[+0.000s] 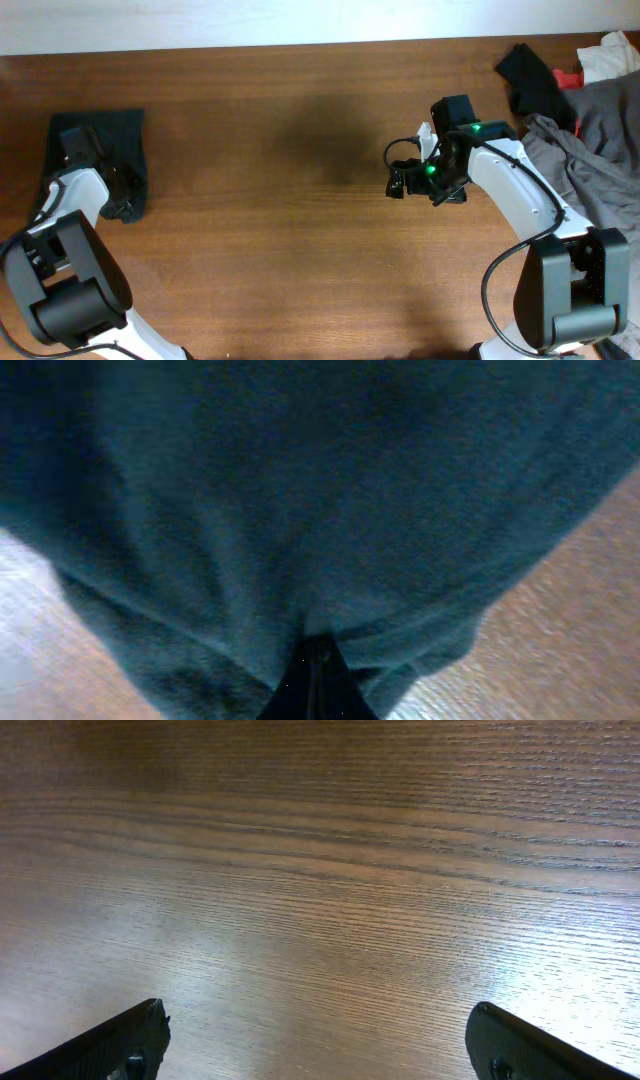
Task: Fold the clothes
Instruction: 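Smooth the square's top with the left gripper while the right gripper waits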
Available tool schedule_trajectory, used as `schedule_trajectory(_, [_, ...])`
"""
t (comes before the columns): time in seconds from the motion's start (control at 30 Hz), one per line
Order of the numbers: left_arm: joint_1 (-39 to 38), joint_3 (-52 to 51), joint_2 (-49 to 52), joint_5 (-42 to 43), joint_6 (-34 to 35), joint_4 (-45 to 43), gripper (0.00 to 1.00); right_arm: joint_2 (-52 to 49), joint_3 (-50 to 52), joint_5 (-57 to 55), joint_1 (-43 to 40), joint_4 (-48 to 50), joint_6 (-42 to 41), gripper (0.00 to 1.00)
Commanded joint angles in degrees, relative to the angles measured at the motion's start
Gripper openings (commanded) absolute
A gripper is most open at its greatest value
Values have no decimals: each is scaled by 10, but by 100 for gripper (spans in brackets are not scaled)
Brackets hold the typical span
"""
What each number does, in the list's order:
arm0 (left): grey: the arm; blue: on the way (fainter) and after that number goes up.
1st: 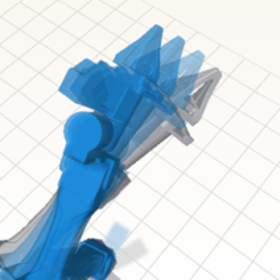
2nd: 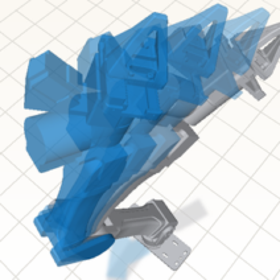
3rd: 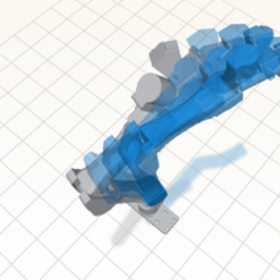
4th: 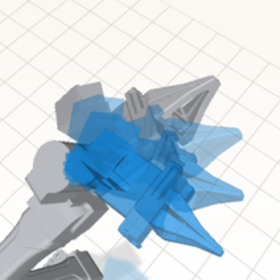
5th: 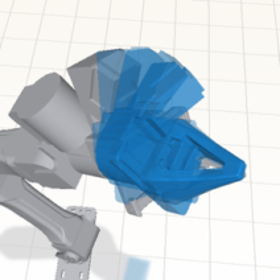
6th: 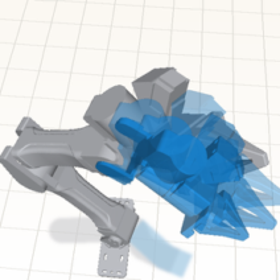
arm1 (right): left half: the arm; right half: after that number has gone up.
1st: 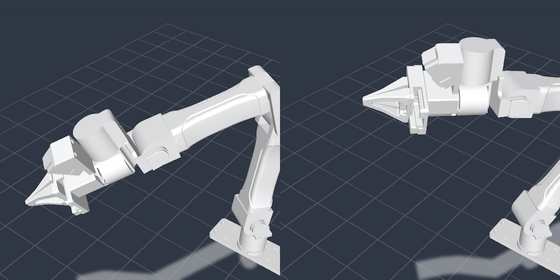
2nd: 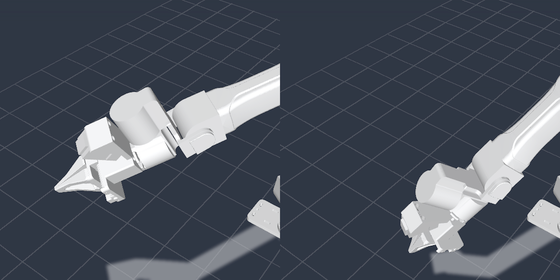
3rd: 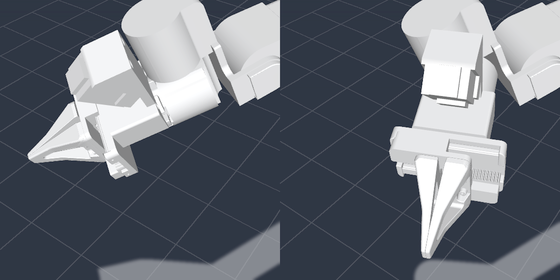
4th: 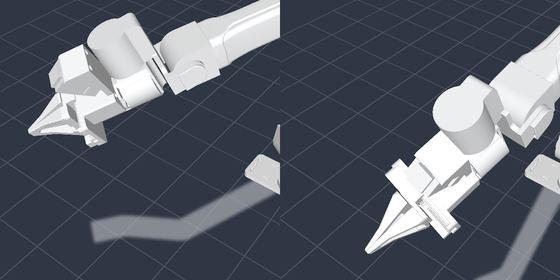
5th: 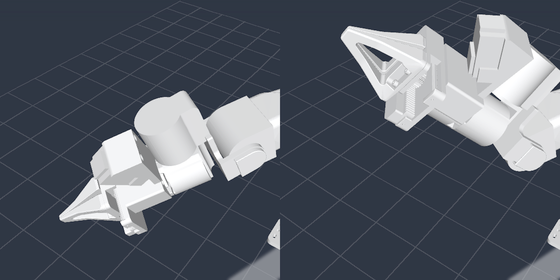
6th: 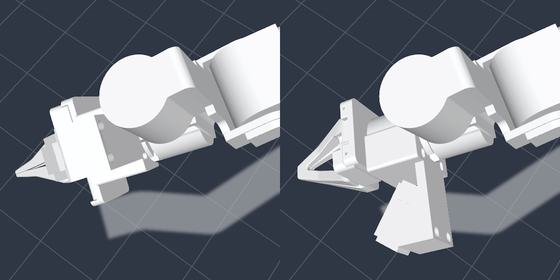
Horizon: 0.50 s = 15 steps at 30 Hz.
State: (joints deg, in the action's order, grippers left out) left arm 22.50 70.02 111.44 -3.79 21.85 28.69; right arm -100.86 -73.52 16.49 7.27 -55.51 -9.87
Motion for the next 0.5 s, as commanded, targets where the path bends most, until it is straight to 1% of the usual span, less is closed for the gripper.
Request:
schedule_trajectory(0.0, [2, 2, 11, -51, -12, 6, 0, 11, -7, -7, -2, 0, 4, 99])
schedule_trajectory(0.37, [2, 2, 11, -50, -18, 5, 0, 11, -7, -7, -2, 0, 4, 99])
schedule_trajectory(0.47, [1, 2, 6, -31, -18, 5, 0, 11, -7, -7, -2, 0, 4, 99])
